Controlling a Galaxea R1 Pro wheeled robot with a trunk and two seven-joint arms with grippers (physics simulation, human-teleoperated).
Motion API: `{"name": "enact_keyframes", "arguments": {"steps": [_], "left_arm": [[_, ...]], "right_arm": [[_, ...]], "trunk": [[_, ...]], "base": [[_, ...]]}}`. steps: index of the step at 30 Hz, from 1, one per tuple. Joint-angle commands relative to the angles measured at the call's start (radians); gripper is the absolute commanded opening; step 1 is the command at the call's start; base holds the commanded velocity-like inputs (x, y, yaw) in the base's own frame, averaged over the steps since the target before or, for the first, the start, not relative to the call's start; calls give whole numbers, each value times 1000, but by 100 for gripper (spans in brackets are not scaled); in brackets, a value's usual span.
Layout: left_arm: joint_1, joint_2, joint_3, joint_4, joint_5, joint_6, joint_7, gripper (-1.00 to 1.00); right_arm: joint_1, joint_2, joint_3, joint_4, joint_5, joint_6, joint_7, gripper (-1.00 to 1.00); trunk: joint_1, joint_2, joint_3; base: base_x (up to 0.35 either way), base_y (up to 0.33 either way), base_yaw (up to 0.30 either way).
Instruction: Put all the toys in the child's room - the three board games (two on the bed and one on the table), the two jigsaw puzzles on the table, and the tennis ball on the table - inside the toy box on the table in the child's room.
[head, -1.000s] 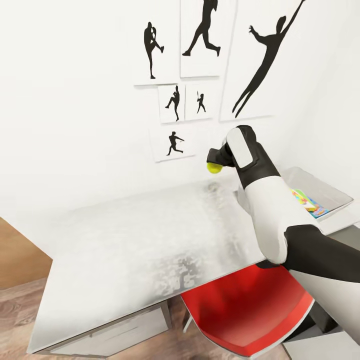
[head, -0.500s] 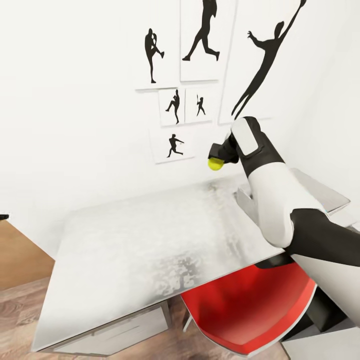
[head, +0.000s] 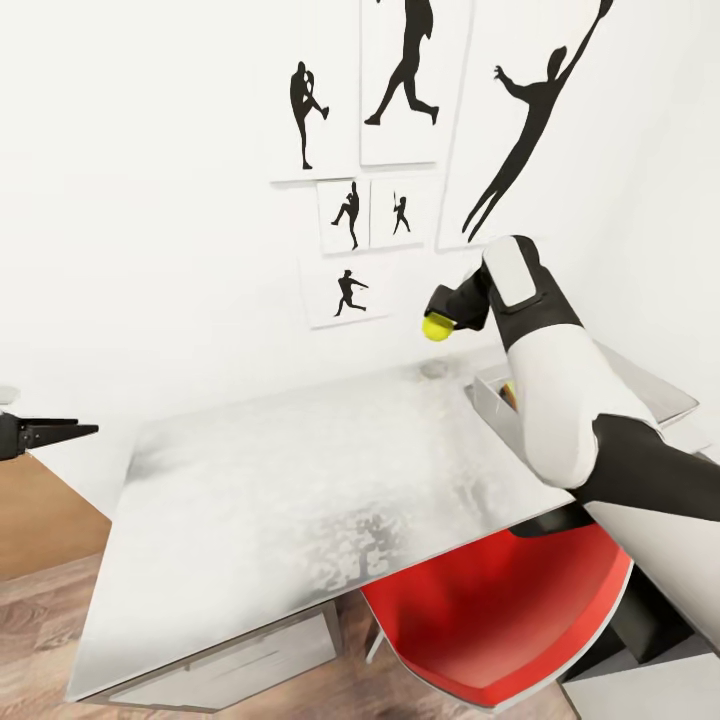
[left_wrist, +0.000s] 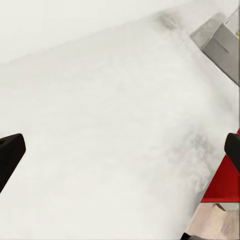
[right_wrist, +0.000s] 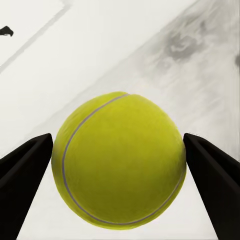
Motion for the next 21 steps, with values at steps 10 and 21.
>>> {"name": "enact_keyframes", "arguments": {"steps": [10, 21], "left_arm": [[17, -91, -5, 17, -7, 10, -10, 100], [17, -113, -7, 25, -9, 10, -10, 100]], "right_arm": [[7, -13, -86, -4, -9, 1, -10, -100], [10, -14, -96, -10, -8, 1, -10, -100]], "trunk": [[0, -1, -1], [0, -1, -1]], "base": [[-11, -16, 0], [-64, -81, -1]]}}
